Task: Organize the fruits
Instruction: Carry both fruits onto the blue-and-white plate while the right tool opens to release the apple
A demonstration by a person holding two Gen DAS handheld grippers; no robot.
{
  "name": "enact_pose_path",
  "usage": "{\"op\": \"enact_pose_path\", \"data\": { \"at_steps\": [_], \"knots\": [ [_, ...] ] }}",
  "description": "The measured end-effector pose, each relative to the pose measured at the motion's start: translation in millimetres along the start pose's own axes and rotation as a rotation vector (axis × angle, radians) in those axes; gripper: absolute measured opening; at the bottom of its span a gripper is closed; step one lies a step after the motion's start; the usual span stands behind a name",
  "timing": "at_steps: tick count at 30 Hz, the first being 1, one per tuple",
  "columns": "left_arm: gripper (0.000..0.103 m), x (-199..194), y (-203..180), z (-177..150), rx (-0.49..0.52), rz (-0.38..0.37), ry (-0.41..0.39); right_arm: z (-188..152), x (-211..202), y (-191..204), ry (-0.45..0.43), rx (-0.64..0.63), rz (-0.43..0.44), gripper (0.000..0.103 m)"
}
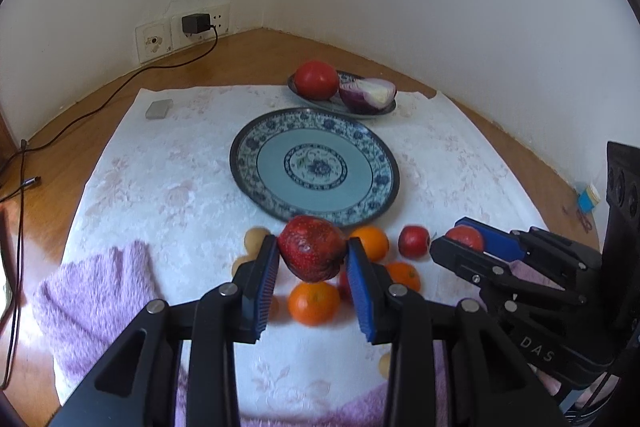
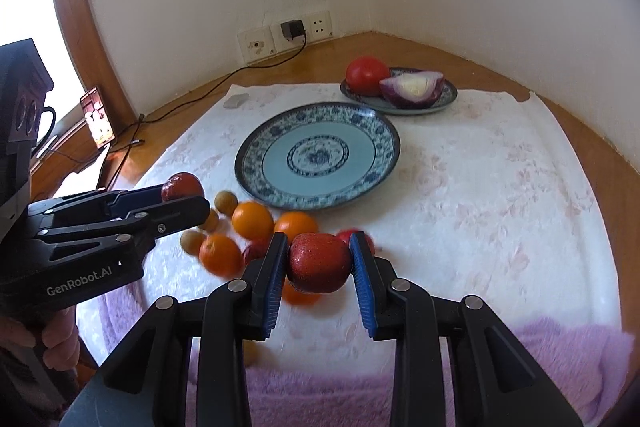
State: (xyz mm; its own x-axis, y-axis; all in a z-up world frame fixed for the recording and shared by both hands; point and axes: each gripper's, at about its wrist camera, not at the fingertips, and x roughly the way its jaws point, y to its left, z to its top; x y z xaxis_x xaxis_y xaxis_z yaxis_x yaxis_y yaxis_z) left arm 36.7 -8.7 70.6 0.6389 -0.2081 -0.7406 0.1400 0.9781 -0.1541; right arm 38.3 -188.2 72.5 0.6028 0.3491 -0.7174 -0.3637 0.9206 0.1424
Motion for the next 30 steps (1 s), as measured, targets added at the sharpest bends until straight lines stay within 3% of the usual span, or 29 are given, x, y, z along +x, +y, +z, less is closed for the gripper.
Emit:
{"op": "enact_pose_path", "data": {
  "at_steps": [17, 30],
  "knots": [
    [0.036, 35.7, 8.1, 52.2, -0.025, -0.013, -0.011, 52.7, 37.5, -18.7, 0.022, 0.017, 0.006, 0.033],
    [0.036, 89.5, 25.1, 75.1, -0.057, 0.01, 0.037, 83.7, 91.4, -36.2, 0.055, 0.048, -0.003, 0.033]
  ]
}}
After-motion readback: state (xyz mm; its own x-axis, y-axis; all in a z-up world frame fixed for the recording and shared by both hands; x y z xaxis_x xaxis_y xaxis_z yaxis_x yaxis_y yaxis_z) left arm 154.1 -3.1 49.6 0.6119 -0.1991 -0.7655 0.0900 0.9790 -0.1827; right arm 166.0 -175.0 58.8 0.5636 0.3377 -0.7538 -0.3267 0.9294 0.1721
